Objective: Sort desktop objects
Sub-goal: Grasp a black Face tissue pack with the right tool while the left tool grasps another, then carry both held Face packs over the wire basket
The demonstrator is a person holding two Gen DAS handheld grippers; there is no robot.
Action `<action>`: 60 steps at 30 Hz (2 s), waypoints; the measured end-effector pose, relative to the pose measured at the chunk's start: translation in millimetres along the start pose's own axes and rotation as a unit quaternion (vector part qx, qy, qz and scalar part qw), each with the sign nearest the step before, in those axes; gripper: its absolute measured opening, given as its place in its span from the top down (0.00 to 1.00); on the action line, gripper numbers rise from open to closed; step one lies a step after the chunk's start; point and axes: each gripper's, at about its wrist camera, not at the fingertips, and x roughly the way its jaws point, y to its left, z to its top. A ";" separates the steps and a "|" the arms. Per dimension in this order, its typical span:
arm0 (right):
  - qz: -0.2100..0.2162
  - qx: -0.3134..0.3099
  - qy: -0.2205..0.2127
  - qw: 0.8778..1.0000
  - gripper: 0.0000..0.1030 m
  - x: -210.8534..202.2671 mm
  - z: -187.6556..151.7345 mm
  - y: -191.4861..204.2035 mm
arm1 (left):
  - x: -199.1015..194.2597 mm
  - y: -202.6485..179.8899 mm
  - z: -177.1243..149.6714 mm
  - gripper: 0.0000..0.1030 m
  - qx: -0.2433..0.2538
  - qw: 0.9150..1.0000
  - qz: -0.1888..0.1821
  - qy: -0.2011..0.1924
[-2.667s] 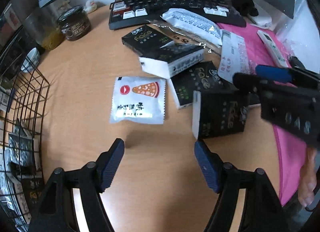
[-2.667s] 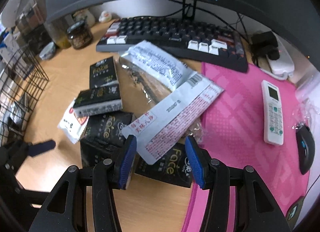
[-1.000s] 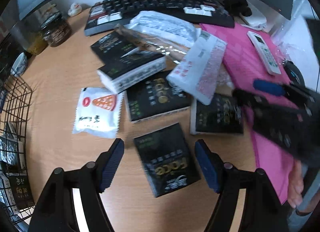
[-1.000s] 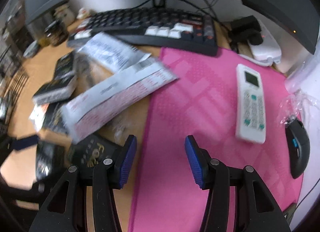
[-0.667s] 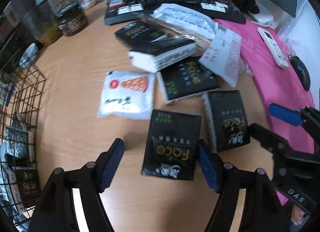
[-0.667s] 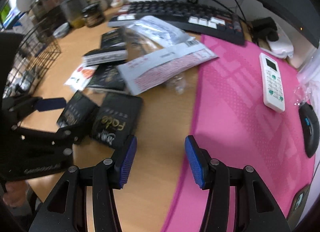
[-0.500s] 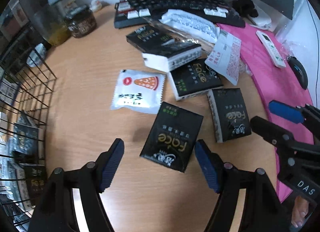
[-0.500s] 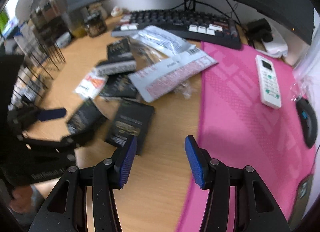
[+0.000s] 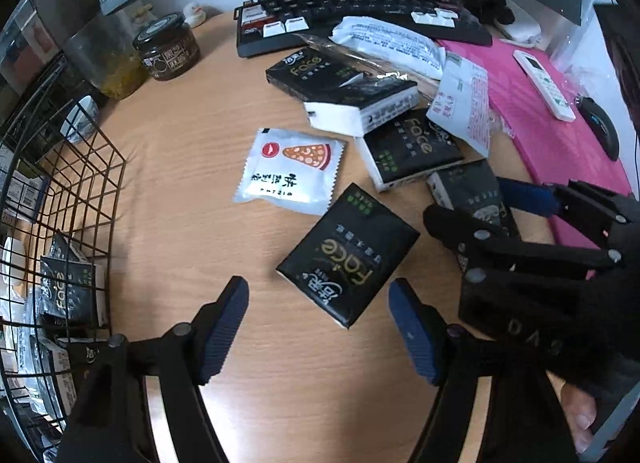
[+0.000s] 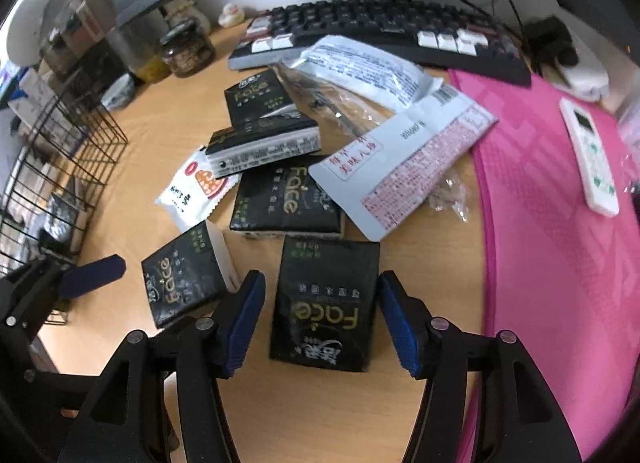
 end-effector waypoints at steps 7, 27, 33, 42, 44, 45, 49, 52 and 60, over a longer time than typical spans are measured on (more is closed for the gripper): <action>-0.013 -0.009 -0.002 1.000 0.54 -13.3 -8.3 -11.4 | 4.2 -7.7 3.2 0.26 0.021 1.000 0.001 -0.001; 0.008 0.026 -0.029 0.999 0.54 -50.3 -43.3 -52.9 | 0.1 -25.1 -3.8 0.47 0.040 0.999 -0.009 0.010; 0.015 0.016 -0.037 0.999 0.54 -57.3 -46.1 -46.1 | -5.1 -24.8 -3.4 0.32 0.037 0.999 -0.017 -0.005; 0.020 0.017 -0.034 0.999 0.54 -54.9 -47.8 -46.9 | 6.9 -18.3 3.6 0.31 0.034 0.999 -0.024 0.002; 0.021 0.018 -0.031 0.999 0.54 -53.1 -46.9 -47.8 | 9.9 -17.5 5.5 0.31 0.028 0.999 -0.030 0.004; 0.021 0.018 -0.030 0.999 0.54 -51.9 -46.7 -48.1 | 9.9 -16.6 5.4 0.31 0.025 0.999 -0.037 0.002; 0.022 0.017 -0.026 0.999 0.54 -47.9 -45.7 -49.0 | 10.3 -14.5 6.6 0.46 0.020 0.999 -0.042 0.003; 0.022 0.016 -0.026 0.999 0.54 -47.7 -46.1 -48.5 | 9.8 -11.0 7.3 0.49 0.014 0.999 -0.046 0.005; 0.022 0.010 -0.033 0.999 0.54 -58.6 -46.6 -39.6 | -7.6 -7.3 1.5 0.49 0.015 0.999 -0.051 -0.004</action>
